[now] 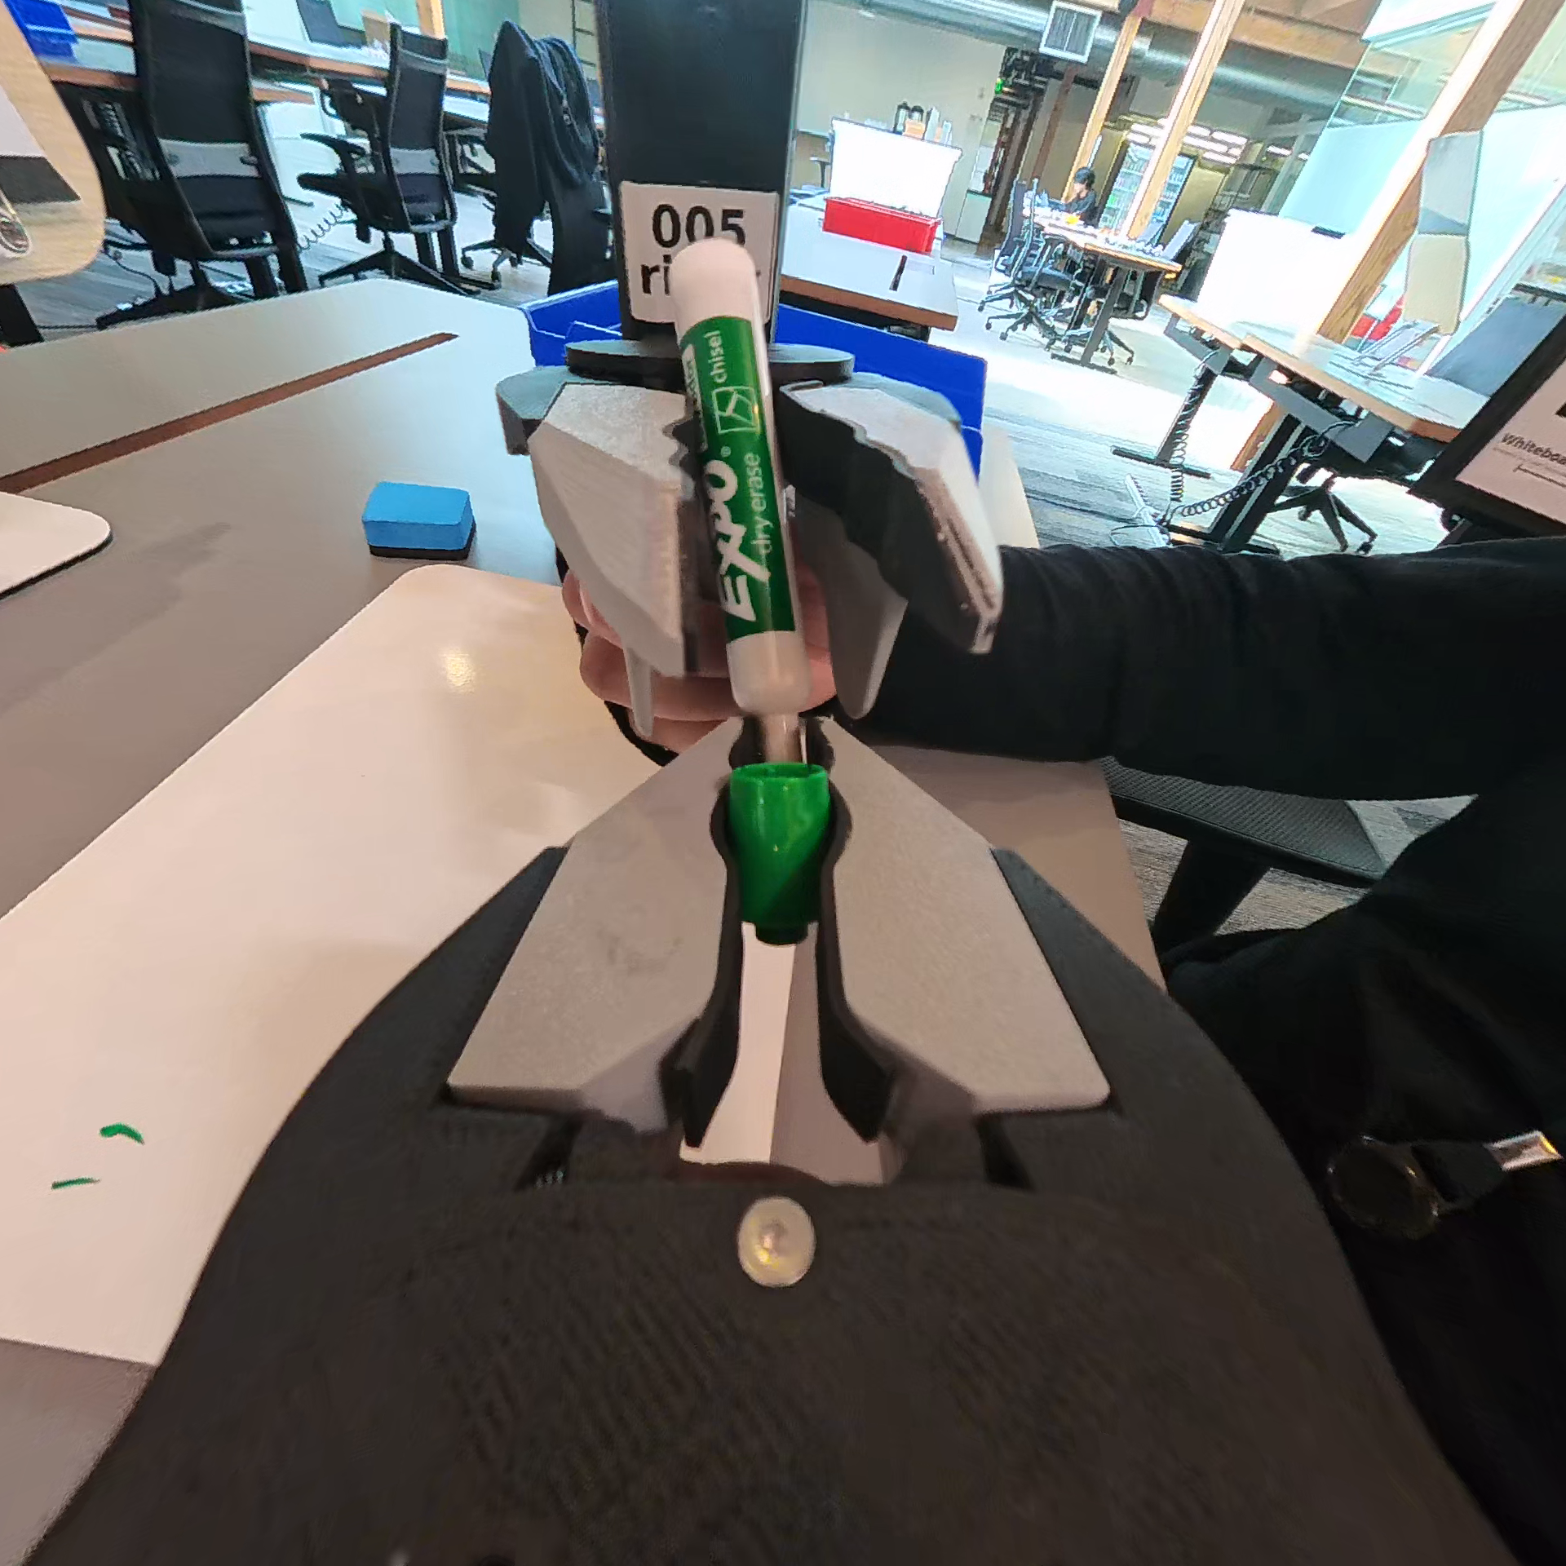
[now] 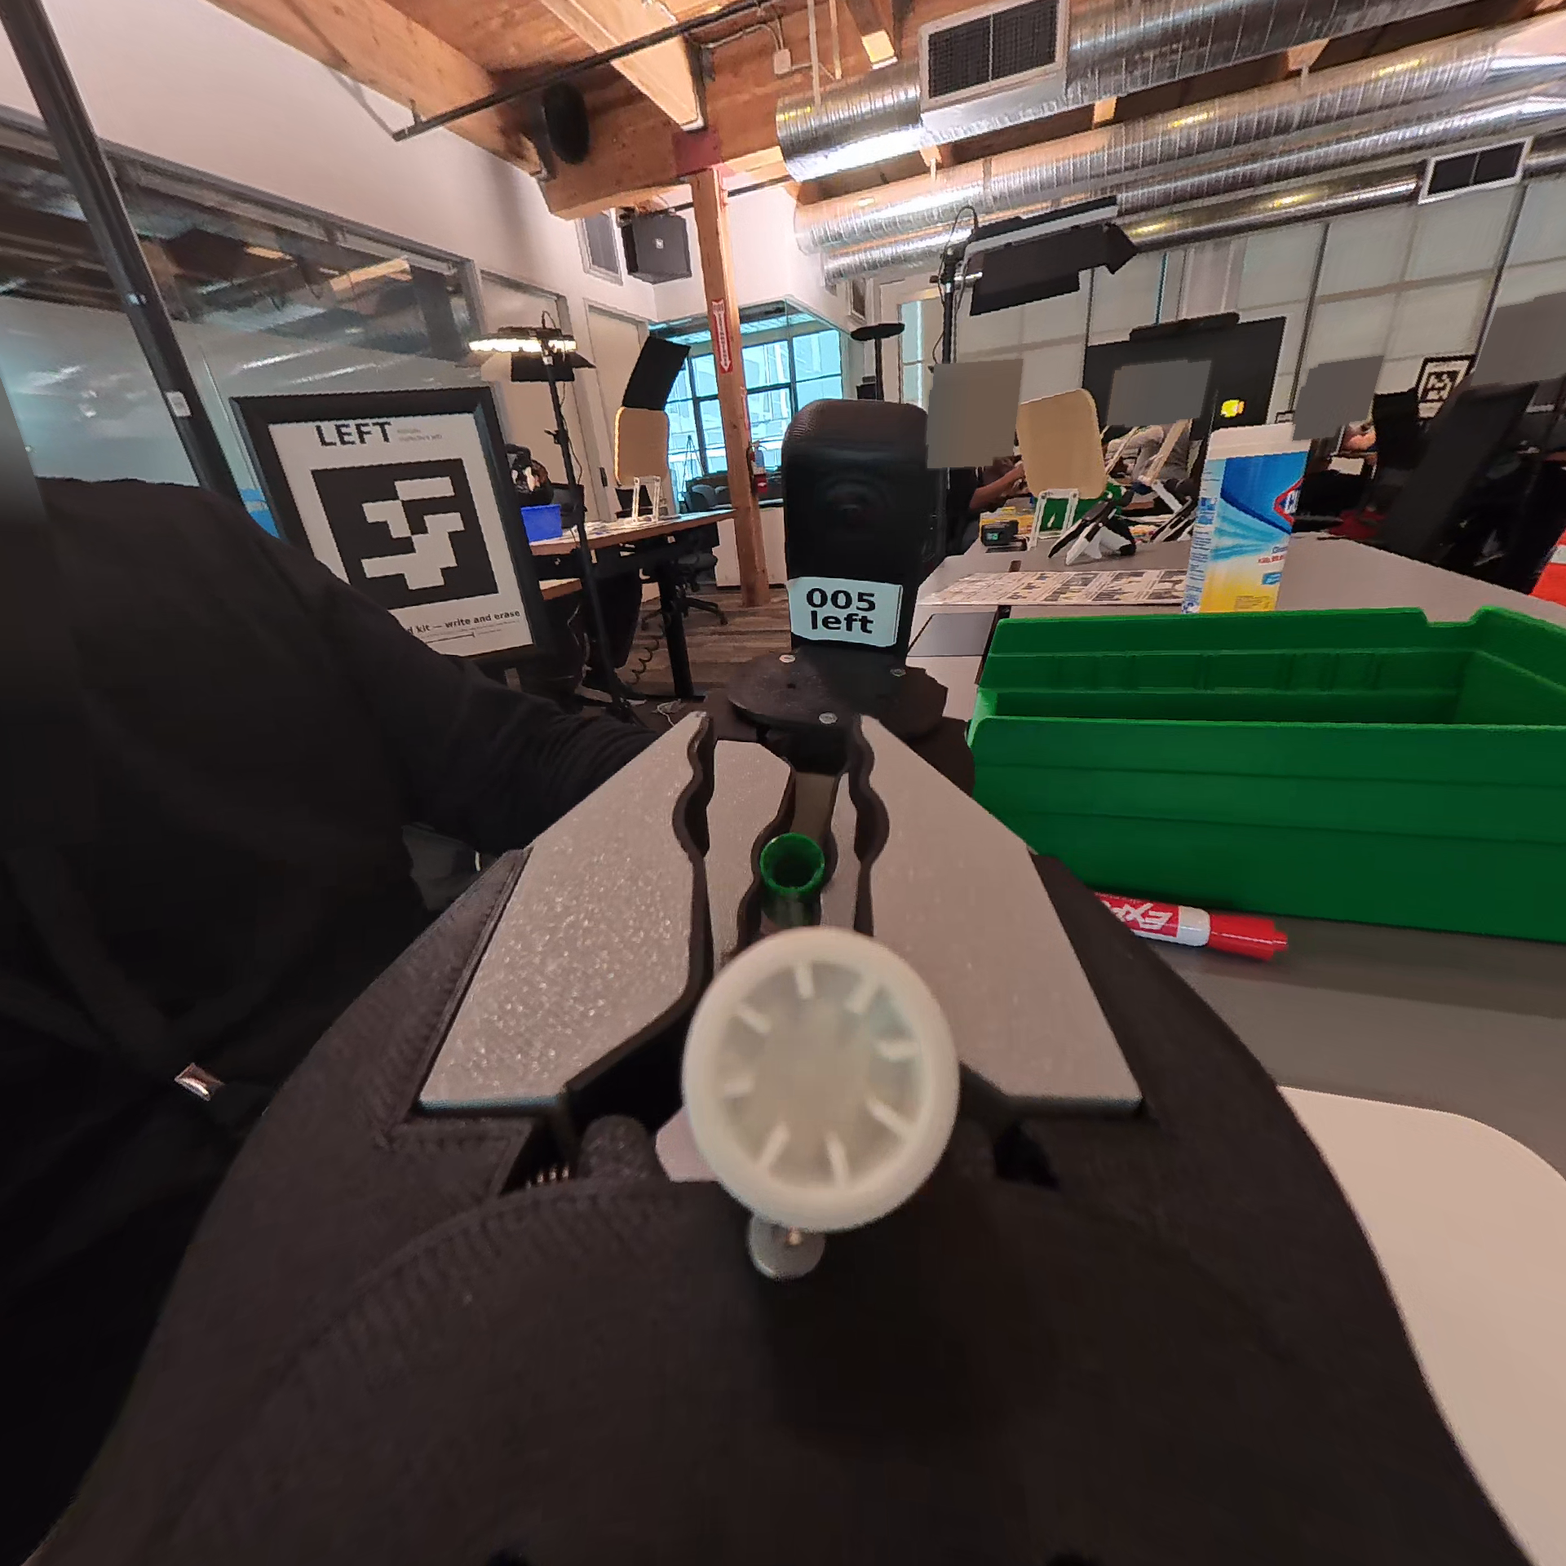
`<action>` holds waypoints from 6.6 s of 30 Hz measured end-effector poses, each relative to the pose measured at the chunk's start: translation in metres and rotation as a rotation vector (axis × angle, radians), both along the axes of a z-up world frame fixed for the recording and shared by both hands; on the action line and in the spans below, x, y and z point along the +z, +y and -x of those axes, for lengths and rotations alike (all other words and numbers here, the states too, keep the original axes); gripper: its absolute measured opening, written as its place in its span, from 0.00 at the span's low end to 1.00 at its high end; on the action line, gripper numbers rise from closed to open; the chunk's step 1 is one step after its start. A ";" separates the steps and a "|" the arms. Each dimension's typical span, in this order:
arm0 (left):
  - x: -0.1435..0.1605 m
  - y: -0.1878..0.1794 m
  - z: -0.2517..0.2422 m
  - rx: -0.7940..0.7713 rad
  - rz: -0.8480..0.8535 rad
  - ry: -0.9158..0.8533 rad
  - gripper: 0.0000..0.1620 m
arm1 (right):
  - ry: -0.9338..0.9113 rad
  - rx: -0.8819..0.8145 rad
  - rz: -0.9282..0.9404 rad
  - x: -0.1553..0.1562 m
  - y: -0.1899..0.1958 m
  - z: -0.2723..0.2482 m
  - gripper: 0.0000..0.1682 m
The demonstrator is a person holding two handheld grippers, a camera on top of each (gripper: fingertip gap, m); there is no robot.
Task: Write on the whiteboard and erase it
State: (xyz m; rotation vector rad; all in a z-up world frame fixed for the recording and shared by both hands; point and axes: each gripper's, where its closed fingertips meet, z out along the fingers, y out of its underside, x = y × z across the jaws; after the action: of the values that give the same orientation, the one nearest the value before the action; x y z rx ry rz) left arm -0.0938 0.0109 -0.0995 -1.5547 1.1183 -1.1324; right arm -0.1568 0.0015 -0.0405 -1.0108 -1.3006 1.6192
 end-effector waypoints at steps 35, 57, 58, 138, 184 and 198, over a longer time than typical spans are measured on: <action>-0.092 0.054 0.084 0.343 0.109 0.538 0.06 | -0.518 -0.337 -0.006 -0.100 0.135 0.089 0.16; -0.099 0.056 0.081 0.346 0.128 0.544 0.06 | -0.622 -0.327 -0.068 -0.119 0.151 0.096 0.16; -0.099 0.055 0.081 0.343 0.129 0.542 0.06 | -0.627 -0.334 -0.068 -0.120 0.152 0.096 0.17; -0.100 0.055 0.078 0.341 0.119 0.537 0.06 | -0.682 -0.403 -0.037 -0.121 0.151 0.048 0.16; -0.100 0.055 0.077 0.342 0.117 0.533 0.06 | -0.725 -0.431 -0.086 -0.132 0.128 0.036 0.16; -0.100 0.055 0.075 0.342 0.116 0.530 0.06 | -0.690 -0.525 -0.058 -0.127 0.161 0.034 0.17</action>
State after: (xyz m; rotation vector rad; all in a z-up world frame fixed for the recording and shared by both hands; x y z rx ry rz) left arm -0.1693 0.0658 -0.1993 -2.1165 1.0696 -0.5744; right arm -0.1910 0.1627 -0.1672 -1.7901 -1.3314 0.8489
